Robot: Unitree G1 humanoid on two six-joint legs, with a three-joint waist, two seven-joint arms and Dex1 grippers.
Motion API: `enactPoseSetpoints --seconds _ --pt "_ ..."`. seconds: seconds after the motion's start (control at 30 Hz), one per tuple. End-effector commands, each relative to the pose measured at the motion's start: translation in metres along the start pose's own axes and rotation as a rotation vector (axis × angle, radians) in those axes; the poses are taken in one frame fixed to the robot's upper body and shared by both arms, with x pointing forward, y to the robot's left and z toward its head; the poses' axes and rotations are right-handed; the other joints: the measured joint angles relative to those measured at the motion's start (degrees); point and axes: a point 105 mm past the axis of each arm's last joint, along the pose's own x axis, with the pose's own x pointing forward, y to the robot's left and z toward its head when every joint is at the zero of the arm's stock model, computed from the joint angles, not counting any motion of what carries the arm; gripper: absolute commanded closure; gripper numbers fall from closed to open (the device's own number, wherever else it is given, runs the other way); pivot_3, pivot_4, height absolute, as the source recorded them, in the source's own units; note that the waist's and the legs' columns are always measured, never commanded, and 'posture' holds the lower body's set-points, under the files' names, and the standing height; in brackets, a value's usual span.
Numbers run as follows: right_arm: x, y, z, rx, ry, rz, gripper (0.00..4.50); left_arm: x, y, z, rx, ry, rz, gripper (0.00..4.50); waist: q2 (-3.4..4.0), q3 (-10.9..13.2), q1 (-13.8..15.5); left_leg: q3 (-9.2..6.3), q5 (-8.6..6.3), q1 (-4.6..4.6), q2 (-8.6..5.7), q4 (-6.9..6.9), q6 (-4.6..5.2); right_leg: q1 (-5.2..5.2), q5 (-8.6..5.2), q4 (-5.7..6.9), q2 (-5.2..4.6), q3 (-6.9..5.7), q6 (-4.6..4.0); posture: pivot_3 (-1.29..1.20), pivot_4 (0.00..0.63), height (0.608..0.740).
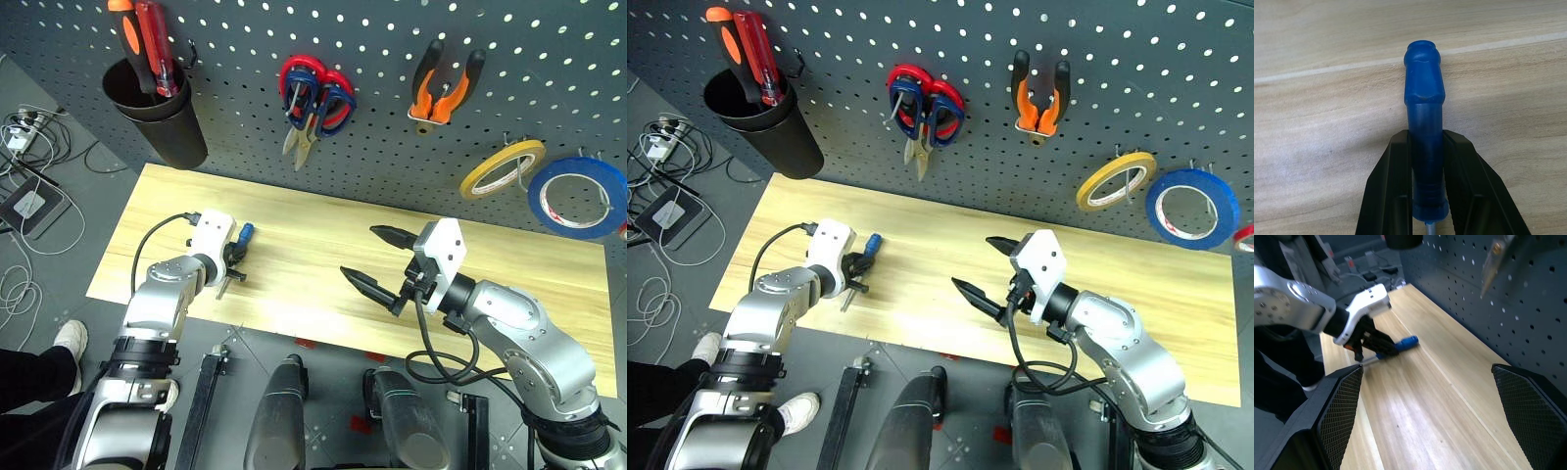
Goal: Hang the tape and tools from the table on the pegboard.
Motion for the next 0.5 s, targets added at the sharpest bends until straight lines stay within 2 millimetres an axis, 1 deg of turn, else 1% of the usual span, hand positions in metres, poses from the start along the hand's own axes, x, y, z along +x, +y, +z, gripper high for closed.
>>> enactPoseSetpoints --seconds 0.03,0.1,0.13,0.17,0.23,0.33,0.4,0.5 --pt "-0.011 0.007 0.016 0.029 -0.094 0.044 0.00 -0.012 -0.014 0.015 0.138 -0.086 -0.041 3.94 -0.02 -0.1 0.0 0.00 0.00 0.00 0.01 -0.01 0.00 0.00 0.00 -0.01 -0.04 -0.07 0.00 -0.01 0.344 0.740" --pt "-0.016 0.009 0.019 0.045 -0.116 0.060 0.00 -0.019 -0.024 0.024 0.194 -0.141 -0.050 3.94 -0.01 -0.6 0.1 -0.02 0.01 -0.04 0.02 -0.08 -0.01 -0.04 0.00 -0.05 -0.11 -0.19 0.00 0.00 0.318 0.740" --pt "-0.017 0.009 0.020 0.048 -0.127 0.065 0.00 -0.022 -0.029 0.029 0.222 -0.175 -0.045 3.94 -0.07 -0.8 0.1 0.00 0.01 -0.04 0.01 -0.13 -0.02 -0.07 0.00 -0.05 -0.19 -0.29 0.00 0.00 0.294 0.740" --pt "-0.019 0.010 0.020 0.048 -0.138 0.069 0.00 -0.026 -0.032 0.034 0.243 -0.205 -0.038 3.94 -0.13 -1.4 0.1 0.00 0.02 -0.05 0.00 -0.20 -0.03 -0.11 0.00 -0.06 -0.25 -0.42 0.00 0.01 0.281 0.740" --pt "-0.020 0.009 0.022 0.049 -0.160 0.069 0.00 -0.031 -0.037 0.040 0.272 -0.246 -0.022 3.94 -0.16 -2.5 0.1 0.02 0.07 -0.04 -0.08 -0.51 -0.12 -0.20 0.00 -0.13 -0.64 -1.12 0.00 0.01 0.263 0.740" --pt "-0.019 0.006 0.024 0.051 -0.196 0.058 0.00 -0.035 -0.037 0.046 0.303 -0.287 0.020 3.94 -0.16 -4.4 0.1 0.08 0.09 -0.03 -0.10 -0.63 -0.15 -0.23 0.00 -0.14 -0.75 -1.38 0.00 0.02 0.233 0.740" --pt "-0.017 0.006 0.025 0.051 -0.215 0.052 0.00 -0.039 -0.036 0.053 0.321 -0.324 0.060 3.94 -0.19 -5.6 0.1 0.09 0.09 0.00 -0.10 -0.66 -0.15 -0.21 0.00 -0.15 -0.75 -1.40 0.00 0.03 0.212 0.740" --pt "-0.016 0.004 0.025 0.042 -0.230 0.043 0.00 -0.050 -0.040 0.067 0.334 -0.392 0.106 3.94 -0.22 -6.9 0.1 0.08 0.09 0.02 -0.10 -0.73 -0.15 -0.19 0.00 -0.22 -0.74 -1.42 0.01 0.05 0.200 0.740"
